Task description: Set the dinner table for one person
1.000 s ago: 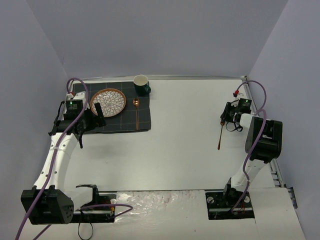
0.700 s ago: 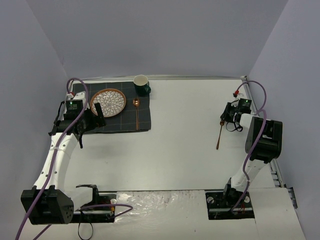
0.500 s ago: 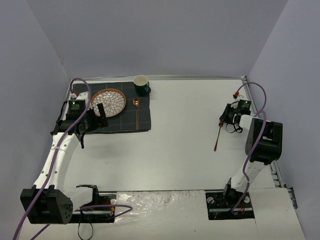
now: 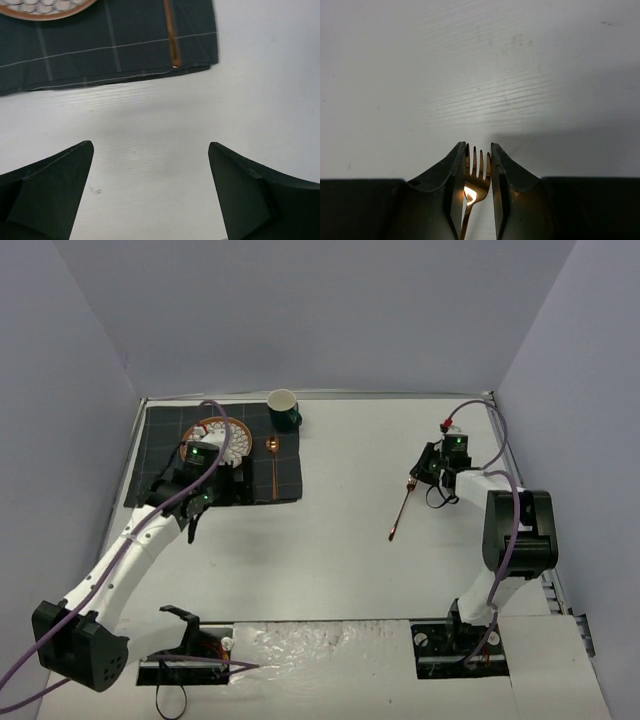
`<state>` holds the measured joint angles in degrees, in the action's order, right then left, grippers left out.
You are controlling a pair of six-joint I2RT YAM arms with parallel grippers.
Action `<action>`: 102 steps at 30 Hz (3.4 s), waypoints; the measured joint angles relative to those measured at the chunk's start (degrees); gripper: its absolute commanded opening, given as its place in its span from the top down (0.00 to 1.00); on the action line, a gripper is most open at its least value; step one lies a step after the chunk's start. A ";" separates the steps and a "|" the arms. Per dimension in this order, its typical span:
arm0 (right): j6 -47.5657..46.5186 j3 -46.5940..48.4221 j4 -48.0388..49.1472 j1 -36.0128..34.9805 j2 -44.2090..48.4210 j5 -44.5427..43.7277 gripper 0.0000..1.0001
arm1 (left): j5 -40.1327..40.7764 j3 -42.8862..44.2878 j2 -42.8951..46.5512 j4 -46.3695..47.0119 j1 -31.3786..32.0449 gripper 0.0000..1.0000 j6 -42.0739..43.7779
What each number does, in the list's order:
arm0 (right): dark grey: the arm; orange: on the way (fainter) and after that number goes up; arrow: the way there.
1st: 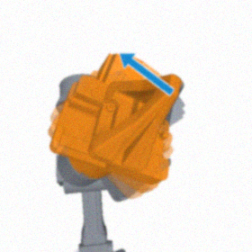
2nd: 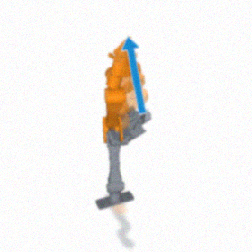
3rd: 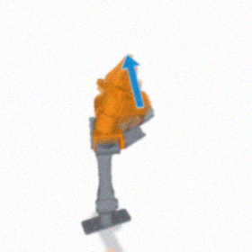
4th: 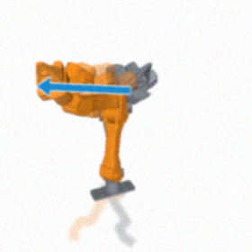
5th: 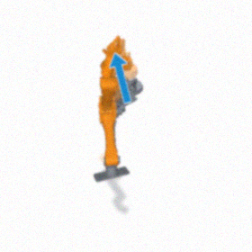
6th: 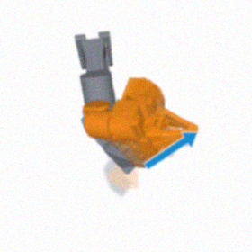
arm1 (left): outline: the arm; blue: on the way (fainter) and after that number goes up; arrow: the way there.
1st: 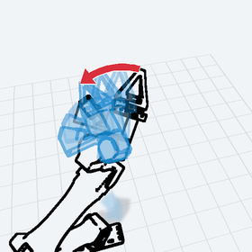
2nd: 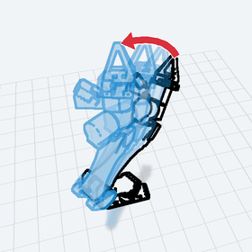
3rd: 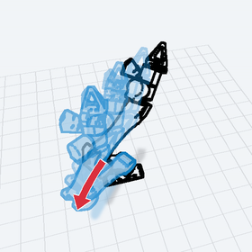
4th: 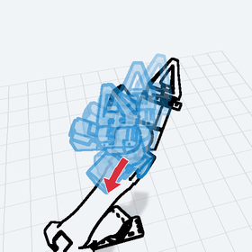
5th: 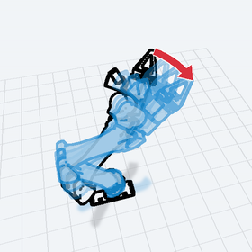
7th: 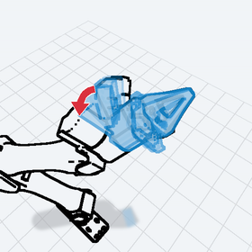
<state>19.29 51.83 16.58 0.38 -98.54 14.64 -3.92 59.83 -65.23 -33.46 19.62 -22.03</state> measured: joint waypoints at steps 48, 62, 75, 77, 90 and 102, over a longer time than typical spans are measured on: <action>12.66 -0.67 -8.04 -21.21 9.45 -29.88 0.08 | 13.10 -6.46 -25.44 31.19 32.17 0.14 -2.98; 7.60 -8.92 -14.17 -10.17 33.40 -28.69 0.00 | 10.98 7.53 -40.28 26.11 32.17 0.38 -3.57; 7.10 -12.96 -17.06 -10.16 42.14 -28.35 0.00 | 9.51 12.36 -45.27 21.83 32.17 0.75 -3.54; 6.96 -13.06 -17.23 -10.16 42.29 -28.35 0.00 | 9.27 13.04 -45.67 21.43 32.17 0.84 -3.53; 6.01 -13.92 -17.43 -10.16 42.96 -28.33 0.00 | 9.61 14.45 -45.63 17.65 32.09 1.00 -3.33; 3.91 -13.92 -17.60 -10.16 45.61 -24.76 0.00 | 13.28 14.44 -23.74 6.31 14.45 1.00 2.76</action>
<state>23.20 37.91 -1.02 -9.78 -52.92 -10.12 9.36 74.27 -88.98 -27.15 34.07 -19.27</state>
